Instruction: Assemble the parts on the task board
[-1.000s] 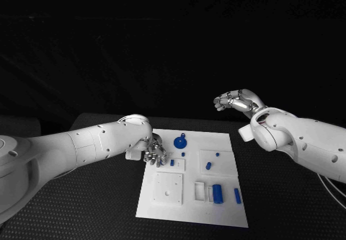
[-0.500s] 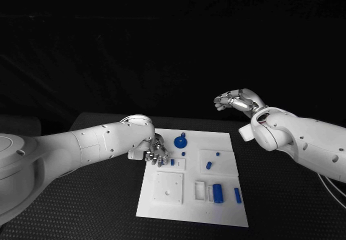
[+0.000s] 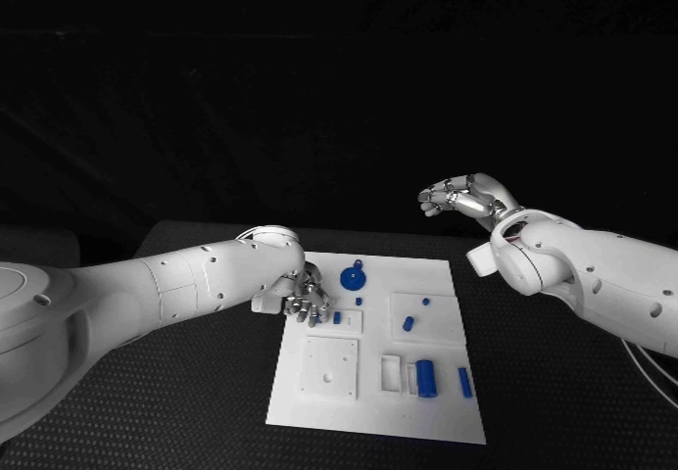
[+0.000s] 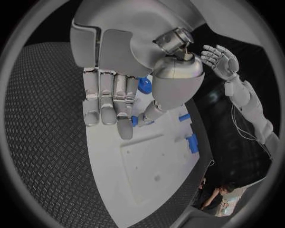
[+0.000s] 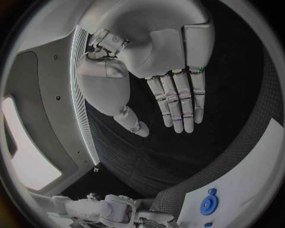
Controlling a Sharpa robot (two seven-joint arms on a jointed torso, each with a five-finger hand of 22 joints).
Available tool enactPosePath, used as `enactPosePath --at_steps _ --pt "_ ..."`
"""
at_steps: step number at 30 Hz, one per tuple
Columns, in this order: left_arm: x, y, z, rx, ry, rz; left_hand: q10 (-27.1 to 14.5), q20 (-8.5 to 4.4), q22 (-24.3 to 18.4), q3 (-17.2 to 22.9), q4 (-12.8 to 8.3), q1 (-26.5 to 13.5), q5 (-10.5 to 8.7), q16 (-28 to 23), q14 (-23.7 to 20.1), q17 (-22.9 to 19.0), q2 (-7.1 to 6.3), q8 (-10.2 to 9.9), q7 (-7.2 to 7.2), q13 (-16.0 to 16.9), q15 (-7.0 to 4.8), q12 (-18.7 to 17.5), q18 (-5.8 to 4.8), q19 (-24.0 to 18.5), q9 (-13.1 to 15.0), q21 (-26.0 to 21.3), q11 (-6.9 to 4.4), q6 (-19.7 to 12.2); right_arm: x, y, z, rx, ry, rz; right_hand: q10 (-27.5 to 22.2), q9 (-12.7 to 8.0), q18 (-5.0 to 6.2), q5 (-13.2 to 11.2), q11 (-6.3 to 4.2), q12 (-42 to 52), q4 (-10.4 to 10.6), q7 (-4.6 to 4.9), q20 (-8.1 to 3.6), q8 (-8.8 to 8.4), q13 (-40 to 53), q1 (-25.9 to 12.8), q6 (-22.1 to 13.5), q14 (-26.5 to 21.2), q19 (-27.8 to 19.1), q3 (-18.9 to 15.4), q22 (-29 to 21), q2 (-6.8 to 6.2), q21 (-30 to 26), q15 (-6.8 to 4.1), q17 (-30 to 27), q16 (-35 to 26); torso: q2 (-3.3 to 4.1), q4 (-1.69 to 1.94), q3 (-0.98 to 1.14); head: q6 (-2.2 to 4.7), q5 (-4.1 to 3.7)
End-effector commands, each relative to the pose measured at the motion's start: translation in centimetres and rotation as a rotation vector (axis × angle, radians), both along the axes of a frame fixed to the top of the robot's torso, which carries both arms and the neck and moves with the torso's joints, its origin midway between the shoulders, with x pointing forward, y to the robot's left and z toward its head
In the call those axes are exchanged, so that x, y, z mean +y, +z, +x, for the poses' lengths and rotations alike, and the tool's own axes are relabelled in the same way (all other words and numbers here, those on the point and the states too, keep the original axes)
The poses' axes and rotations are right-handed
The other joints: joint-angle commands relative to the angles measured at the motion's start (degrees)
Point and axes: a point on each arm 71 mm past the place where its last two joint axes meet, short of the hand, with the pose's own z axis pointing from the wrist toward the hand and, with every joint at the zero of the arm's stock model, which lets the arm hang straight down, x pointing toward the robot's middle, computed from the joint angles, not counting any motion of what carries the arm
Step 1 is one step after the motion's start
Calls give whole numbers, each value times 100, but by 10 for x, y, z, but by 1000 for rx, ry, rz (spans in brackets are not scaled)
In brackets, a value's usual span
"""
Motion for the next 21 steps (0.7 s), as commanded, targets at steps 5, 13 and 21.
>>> enactPosePath --at_steps 5,13,21 --pt "-3 0 1 -46 21 -21 61 -654 67 540 -360 -341 -642 -16 26 -35 -329 -193 71 -25 -76 30 32 109 -22 -7 70 -167 1 0 -1 1 16 1 33 -10 49 31 -13 -22 8 21 6 31 -1 59 -14 -19 -33 26 7 -3 -28 28 -6 21 -2 3 -4 -1 -9" --pt "7 1 3 -85 55 -17 -44 -674 58 275 -231 -589 -1020 -68 -44 -63 -903 -383 159 -30 -96 6 45 87 -102 -37 136 -467 0 0 0 1 14 0 30 -12 48 52 -11 -26 9 24 7 29 -2 55 -19 -23 -37 25 9 -14 -31 30 -9 20 -1 3 -5 18 -20" --pt "11 2 2 -92 62 -19 -165 -695 57 285 48 -503 -1288 -74 -106 -78 -1303 -530 227 -3 -105 52 36 62 -165 -83 190 -700 0 0 -1 0 12 0 26 -14 47 67 -8 -32 12 26 8 26 -2 50 -26 -28 -40 23 11 -23 -35 32 -12 19 -3 6 -7 27 -26"
